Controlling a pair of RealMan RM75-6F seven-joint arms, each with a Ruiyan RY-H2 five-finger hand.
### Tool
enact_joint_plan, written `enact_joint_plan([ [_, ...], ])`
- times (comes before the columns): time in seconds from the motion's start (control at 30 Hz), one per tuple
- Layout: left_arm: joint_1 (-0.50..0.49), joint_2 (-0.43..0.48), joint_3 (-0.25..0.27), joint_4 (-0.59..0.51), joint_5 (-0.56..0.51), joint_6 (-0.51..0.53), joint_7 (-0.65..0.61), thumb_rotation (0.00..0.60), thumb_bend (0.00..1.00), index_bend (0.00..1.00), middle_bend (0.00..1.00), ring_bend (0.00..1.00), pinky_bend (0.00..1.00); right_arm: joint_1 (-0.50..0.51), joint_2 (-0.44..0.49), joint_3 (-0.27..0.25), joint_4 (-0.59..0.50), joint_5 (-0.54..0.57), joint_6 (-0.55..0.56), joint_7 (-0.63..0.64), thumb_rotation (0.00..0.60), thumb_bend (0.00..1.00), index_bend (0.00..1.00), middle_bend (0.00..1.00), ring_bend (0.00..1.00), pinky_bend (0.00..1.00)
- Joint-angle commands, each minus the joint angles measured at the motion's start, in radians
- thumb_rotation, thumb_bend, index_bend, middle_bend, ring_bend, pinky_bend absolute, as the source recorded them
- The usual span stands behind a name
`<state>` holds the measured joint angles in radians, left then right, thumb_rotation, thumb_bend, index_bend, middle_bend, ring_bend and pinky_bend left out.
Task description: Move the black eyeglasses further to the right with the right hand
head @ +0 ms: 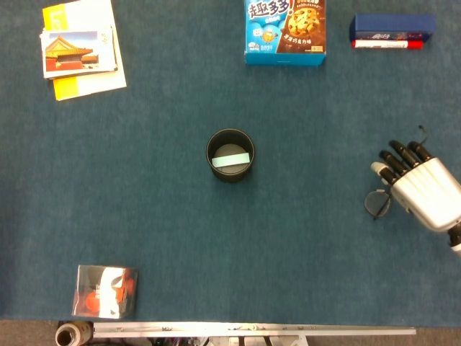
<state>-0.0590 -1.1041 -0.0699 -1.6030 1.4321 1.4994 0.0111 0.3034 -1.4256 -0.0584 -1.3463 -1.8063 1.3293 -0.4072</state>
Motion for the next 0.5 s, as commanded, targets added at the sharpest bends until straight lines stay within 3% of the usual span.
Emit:
enact_joint_plan([
  [0.03, 0.0, 0.0, 0.0, 0.0, 0.0, 0.0, 0.0, 0.6, 0.48, 0.53, 0.37, 0.41, 0.51, 0.006, -0.009, 0.005, 0.015, 0.009, -0.01, -0.002, 0.6, 0.34, 0.35, 0.34, 0.21, 0.31],
  [0.5, 0.002, 0.002, 0.0, 0.0, 0.0, 0.002, -0.004, 0.6, 0.48, 0.53, 0.37, 0.41, 0.51, 0.024, -0.054, 0.005, 0.095, 0.044, -0.057, -0.015, 0.6, 0.34, 0.35, 0.34, 0.21, 0.31],
])
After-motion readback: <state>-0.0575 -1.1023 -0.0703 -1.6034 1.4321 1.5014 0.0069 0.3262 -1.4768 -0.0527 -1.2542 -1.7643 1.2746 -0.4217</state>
